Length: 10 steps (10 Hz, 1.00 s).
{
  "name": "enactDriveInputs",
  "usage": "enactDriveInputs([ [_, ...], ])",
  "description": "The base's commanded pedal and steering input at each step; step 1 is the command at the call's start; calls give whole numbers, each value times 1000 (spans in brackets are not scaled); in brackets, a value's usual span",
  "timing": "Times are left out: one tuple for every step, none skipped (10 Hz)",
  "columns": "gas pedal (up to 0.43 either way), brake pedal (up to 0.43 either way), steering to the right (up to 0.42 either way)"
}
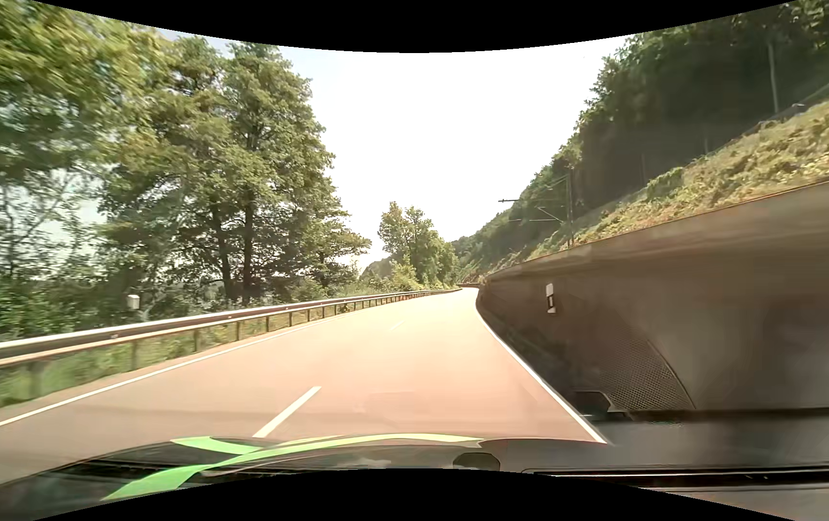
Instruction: Follow the waypoints while adhering to traffic rules and regulations
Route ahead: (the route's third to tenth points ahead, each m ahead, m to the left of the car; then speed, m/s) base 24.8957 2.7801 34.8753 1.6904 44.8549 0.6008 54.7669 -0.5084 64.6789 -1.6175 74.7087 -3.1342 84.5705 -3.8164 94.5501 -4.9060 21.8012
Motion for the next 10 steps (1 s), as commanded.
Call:
enactDriveInputs([
  [240,0,11],
  [240,0,11],
  [240,0,11],
  [240,0,11],
  [240,0,11],
  [240,0,11],
  [248,0,11],
  [248,0,11],
  [248,0,10],
  [248,0,8],
])
